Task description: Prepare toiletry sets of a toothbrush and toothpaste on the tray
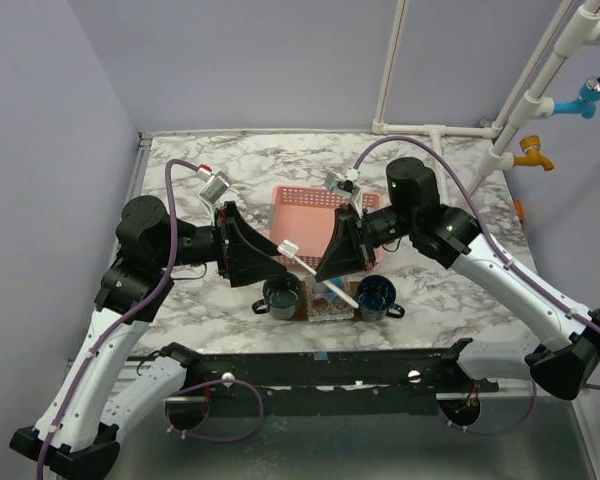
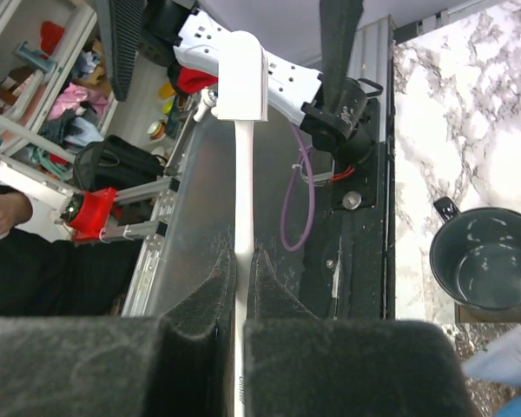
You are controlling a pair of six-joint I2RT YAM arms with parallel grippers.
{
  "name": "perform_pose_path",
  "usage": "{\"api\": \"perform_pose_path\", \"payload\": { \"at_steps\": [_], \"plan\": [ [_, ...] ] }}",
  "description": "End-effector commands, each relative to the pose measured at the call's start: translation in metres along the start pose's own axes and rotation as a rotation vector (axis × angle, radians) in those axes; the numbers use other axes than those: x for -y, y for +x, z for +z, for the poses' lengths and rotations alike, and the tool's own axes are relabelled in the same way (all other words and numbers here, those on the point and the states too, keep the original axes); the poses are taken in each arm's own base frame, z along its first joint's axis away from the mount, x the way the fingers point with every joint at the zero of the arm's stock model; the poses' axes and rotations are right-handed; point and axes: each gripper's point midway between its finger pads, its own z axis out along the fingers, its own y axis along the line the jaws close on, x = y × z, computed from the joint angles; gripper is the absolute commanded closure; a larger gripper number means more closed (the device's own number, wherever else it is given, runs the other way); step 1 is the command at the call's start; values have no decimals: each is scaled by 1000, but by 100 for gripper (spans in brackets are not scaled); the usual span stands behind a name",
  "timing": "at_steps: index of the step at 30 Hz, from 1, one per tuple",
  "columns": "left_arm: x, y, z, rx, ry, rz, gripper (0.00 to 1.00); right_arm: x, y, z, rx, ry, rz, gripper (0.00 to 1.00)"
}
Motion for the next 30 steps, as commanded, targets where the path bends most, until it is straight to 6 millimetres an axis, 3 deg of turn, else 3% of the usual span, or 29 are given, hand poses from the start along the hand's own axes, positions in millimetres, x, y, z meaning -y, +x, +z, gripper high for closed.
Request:
{"api": "perform_pose_path", "payload": {
  "at_steps": [1,7,18,30],
  "plan": [
    [16,-5,-4,2,45,33,15,-15,-12,9,-1,-59,-36,100],
    [18,-4,-5,-4,47,39,19,-14,-9,22,-32,-60,-28,100],
    [16,-2,-6,-15,28,58,34,-12,-5,29,-54,-42,-18,100],
    [11,2,-8,-22,6,77,68,-11,-2,32,-64,-42,-6,99]
  ]
}}
